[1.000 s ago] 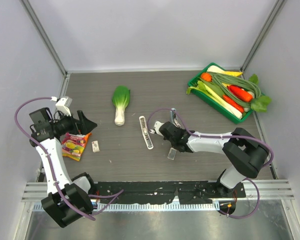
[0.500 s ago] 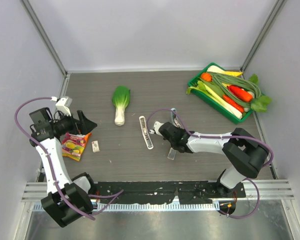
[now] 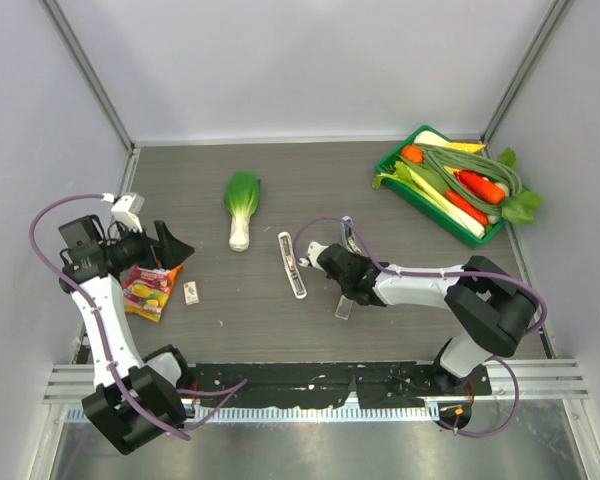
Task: Load the staples into the stapler
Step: Adjust the staple in the stapler.
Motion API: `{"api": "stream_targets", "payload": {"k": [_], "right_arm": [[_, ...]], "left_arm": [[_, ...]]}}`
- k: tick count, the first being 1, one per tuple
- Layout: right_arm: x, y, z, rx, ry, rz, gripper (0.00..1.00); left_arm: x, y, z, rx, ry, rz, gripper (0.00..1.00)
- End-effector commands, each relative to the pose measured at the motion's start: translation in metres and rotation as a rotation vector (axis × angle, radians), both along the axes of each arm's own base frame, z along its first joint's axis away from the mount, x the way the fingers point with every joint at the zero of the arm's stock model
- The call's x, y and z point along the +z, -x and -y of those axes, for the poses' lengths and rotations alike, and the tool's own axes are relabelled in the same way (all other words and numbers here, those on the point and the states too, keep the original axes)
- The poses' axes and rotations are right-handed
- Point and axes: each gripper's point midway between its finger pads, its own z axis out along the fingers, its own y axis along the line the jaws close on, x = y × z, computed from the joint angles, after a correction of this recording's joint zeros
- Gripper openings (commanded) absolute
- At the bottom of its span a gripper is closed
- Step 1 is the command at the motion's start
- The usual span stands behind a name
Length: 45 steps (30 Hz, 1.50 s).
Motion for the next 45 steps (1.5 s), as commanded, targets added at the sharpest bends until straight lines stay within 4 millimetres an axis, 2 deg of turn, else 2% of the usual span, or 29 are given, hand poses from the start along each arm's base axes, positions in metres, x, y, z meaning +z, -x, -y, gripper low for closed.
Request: {"api": "stream_targets", "payload": {"k": [1,6,7,9,11,15,20,24,28,34,40,45], "right_arm": [[0.019,-0.005,-0.007,-0.016,-0.061,0.058,0.18],[0.038,-0.013,-0.01,-0.052,-0.212,0.032,0.22],[0.048,-0.014,-0.011,-0.049,-0.256,0.023,0.22],[0.054,-0.019,-0.008,-0.058,-0.357,-0.026,0.22],[0.069,-0.021,-0.005,-0.058,-0.432,-0.047,0.22],[0.078,-0.022,-0.006,0.023,-0.545,-0.157,0.22],[0.065,-0.016,-0.008,0.084,-0.596,-0.311,0.22],[0.043,0.003,-0.018,0.103,-0.635,-0.462,0.22],[0.03,0.005,-0.019,0.074,-0.626,-0.516,0.24],[0.023,0.0,-0.019,0.03,-0.623,-0.53,0.27],[0.032,-0.014,-0.016,0.008,-0.625,-0.453,0.28],[0.021,-0.024,-0.01,-0.031,-0.588,-0.436,0.28]], "left_arm": [[0.005,-0.001,0.0,-0.01,0.005,0.026,1.0],[0.005,-0.001,0.0,-0.009,0.005,0.026,1.0],[0.004,-0.001,0.0,-0.01,0.005,0.026,1.0],[0.004,-0.001,0.0,-0.009,0.008,0.022,1.0],[0.004,-0.001,0.0,-0.008,0.006,0.023,1.0],[0.004,-0.001,0.0,-0.008,0.009,0.021,1.0],[0.006,0.0,0.0,-0.005,0.002,0.032,1.0],[0.005,0.0,0.0,-0.006,0.002,0.03,1.0],[0.005,-0.001,0.0,-0.008,0.004,0.027,1.0],[0.005,0.0,0.0,-0.006,-0.001,0.031,1.0],[0.004,0.0,-0.001,-0.004,0.004,0.028,1.0],[0.005,0.0,-0.001,-0.005,0.0,0.031,1.0]]}}
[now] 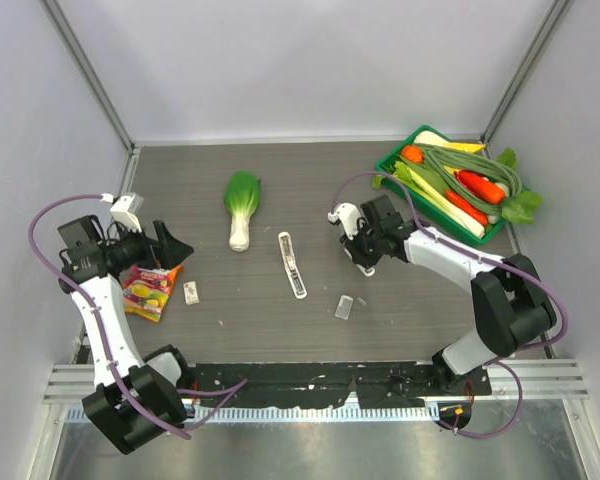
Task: Load the staples into the stapler
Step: Adjust the staple in the stapler.
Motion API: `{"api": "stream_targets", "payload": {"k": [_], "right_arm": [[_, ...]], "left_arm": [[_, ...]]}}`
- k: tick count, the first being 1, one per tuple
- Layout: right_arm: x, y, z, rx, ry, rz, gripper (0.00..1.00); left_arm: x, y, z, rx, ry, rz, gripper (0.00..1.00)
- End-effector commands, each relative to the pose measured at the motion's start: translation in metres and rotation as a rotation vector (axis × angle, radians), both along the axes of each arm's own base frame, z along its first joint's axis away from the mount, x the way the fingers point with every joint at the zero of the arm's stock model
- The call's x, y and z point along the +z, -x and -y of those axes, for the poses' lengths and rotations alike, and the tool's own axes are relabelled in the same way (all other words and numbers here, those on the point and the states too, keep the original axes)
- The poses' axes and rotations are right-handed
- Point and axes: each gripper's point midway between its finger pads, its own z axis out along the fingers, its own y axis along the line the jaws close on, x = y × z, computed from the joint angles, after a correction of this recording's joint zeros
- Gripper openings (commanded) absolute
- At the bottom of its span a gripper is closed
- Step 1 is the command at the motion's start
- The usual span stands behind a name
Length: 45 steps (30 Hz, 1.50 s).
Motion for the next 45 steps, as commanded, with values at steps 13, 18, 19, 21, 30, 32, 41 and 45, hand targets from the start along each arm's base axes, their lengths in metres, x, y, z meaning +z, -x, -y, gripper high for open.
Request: {"api": "stream_targets", "payload": {"k": [13,18,19,21,30,32,41,45], "right_arm": [[0.014,-0.038,0.005,-0.076,0.005,0.104,0.28],[0.01,-0.036,0.005,-0.072,0.001,0.086,0.27],[0.01,-0.035,0.005,-0.071,0.0,0.082,0.27],[0.008,-0.033,0.006,-0.069,-0.003,0.07,0.27],[0.004,-0.031,0.007,-0.067,0.0,0.049,0.24],[0.004,-0.032,0.007,-0.067,0.002,0.05,0.24],[0.0,-0.03,0.008,-0.067,0.009,0.038,0.23],[-0.001,-0.03,0.008,-0.067,0.012,0.033,0.23]], "left_arm": [[0.004,-0.001,0.0,-0.012,0.005,0.028,1.0],[0.004,0.0,0.0,-0.011,0.007,0.025,1.0],[0.004,-0.001,0.0,-0.009,0.008,0.025,1.0],[0.004,-0.001,0.0,-0.009,0.007,0.027,1.0],[0.004,-0.001,0.0,-0.011,0.011,0.024,1.0],[0.004,-0.001,0.0,-0.011,0.009,0.026,1.0],[0.004,-0.001,0.0,-0.012,0.008,0.027,1.0],[0.004,-0.001,0.0,-0.011,0.009,0.026,1.0]]}}
